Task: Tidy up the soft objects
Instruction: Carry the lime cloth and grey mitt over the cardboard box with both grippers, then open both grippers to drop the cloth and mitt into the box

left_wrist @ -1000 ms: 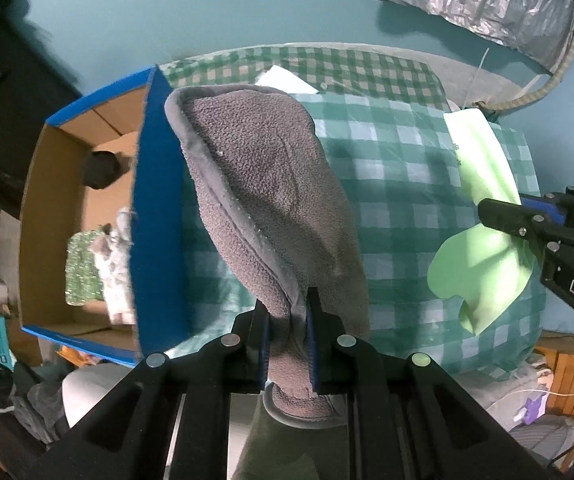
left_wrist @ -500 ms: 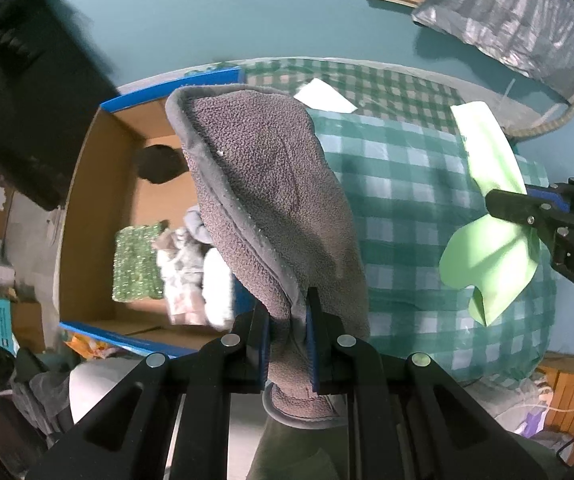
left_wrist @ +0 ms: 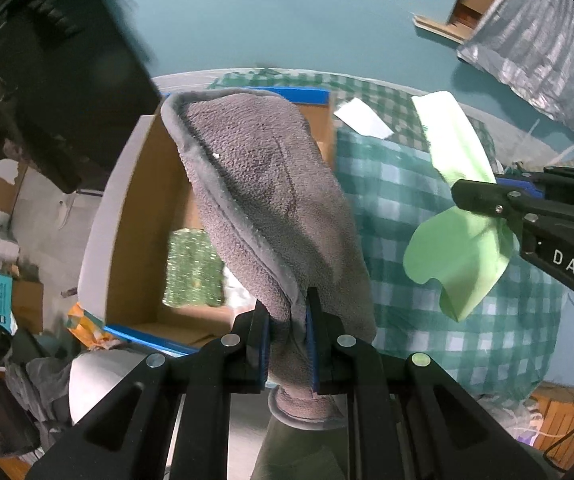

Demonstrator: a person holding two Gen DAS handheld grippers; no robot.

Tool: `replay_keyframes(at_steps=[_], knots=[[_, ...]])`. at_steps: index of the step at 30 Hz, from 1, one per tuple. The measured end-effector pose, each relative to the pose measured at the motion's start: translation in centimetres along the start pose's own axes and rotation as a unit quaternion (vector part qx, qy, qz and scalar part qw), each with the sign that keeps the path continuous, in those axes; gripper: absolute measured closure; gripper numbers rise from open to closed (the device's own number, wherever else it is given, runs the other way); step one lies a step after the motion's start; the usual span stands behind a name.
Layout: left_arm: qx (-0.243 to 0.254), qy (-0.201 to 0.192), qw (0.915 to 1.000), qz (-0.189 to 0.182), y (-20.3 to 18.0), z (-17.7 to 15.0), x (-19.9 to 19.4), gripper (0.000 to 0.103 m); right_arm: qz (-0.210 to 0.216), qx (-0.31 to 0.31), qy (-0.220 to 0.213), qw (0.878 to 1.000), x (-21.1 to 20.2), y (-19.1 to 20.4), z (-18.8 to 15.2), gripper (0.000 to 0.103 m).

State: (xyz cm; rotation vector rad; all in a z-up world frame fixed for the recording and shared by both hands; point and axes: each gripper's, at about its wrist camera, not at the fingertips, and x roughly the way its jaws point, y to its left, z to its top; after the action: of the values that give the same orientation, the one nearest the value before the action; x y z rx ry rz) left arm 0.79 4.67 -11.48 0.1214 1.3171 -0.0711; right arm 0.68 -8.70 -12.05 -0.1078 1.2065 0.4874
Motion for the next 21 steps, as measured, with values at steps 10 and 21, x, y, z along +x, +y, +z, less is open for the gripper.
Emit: replay_keyframes(at_steps=[10, 21], knots=[[-0.028, -0.004, 0.9995, 0.01, 4.8, 0.9, 0.4, 0.088, 0.014, -0.031, 0.003, 0.999, 2.7, 4.3, 4.2, 0.095], [-0.041, 0.007, 0.9985, 0.036, 9.0, 1.4, 2.9, 0.088, 0.008, -0.05, 0.026, 0.998, 6.7, 7.2, 7.4, 0.095]])
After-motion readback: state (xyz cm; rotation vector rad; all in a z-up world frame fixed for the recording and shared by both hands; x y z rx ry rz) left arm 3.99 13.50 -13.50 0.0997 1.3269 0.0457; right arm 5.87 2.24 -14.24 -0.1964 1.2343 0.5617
